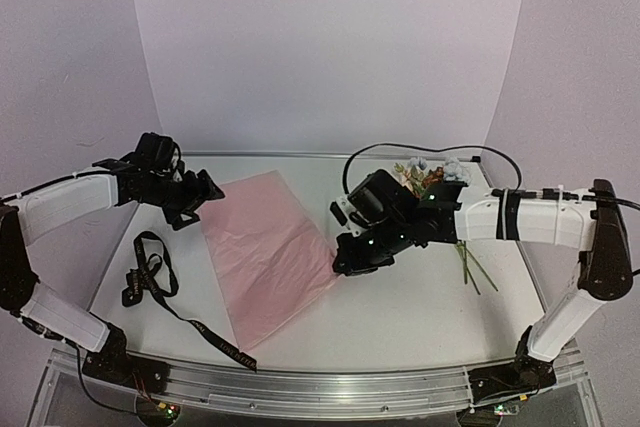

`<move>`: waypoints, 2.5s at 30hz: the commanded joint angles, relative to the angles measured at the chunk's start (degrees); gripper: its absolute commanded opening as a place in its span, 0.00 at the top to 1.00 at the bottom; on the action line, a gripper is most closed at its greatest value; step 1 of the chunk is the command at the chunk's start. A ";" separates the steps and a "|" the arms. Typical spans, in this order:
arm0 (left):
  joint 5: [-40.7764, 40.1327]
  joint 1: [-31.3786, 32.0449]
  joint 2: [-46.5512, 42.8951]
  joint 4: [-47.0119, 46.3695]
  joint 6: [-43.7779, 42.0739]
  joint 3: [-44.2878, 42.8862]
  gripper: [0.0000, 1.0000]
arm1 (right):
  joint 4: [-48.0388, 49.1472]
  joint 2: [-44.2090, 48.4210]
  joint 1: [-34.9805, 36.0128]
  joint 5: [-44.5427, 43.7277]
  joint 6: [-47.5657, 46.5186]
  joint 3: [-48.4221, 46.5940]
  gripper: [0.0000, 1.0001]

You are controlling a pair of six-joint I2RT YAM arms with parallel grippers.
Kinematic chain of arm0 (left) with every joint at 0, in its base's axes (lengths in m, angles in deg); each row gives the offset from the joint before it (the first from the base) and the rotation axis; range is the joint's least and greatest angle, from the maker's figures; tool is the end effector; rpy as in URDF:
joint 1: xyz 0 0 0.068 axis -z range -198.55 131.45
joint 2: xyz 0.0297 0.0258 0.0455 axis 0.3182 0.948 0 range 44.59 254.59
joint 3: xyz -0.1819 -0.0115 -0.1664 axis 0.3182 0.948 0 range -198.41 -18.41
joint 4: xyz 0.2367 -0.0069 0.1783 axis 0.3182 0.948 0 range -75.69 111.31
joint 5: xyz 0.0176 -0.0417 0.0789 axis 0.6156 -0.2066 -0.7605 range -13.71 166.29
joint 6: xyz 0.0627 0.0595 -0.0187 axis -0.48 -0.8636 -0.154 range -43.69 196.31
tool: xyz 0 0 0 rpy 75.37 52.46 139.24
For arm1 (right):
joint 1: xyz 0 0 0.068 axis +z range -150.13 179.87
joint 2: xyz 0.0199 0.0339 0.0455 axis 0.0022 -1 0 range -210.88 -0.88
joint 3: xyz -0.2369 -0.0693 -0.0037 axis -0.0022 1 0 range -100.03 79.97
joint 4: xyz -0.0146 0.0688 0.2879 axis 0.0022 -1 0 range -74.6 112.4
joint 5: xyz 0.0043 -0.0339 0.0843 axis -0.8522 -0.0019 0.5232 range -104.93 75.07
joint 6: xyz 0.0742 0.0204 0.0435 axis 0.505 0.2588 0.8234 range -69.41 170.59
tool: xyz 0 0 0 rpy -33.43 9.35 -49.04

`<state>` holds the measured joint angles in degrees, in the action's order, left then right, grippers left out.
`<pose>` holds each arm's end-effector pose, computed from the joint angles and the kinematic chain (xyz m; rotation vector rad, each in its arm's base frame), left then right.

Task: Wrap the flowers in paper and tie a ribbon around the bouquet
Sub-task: Pick up the folded wrapping paper from the center of the board.

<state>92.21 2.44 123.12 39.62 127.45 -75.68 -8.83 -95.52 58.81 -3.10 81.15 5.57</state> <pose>0.3286 -0.1493 0.1909 -0.5247 2.4934 -0.8843 0.2021 0.3667 0.1905 -0.7498 2.5705 0.8552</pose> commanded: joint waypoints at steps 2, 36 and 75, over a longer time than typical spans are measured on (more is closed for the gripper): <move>12.49 3.48 4.15 -12.86 13.12 -0.19 0.14 | -13.06 -3.33 3.18 0.67 -13.09 -9.65 1.00; -19.88 4.63 11.30 0.69 -5.48 14.10 0.15 | -2.87 -10.38 0.83 -2.24 19.38 3.83 0.58; -18.84 4.40 15.53 0.21 -7.37 11.95 0.15 | 5.74 -5.48 -1.68 0.38 32.53 16.07 0.65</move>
<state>71.51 7.21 135.86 39.72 120.15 -64.16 -3.74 -104.09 56.91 -1.97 111.71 20.59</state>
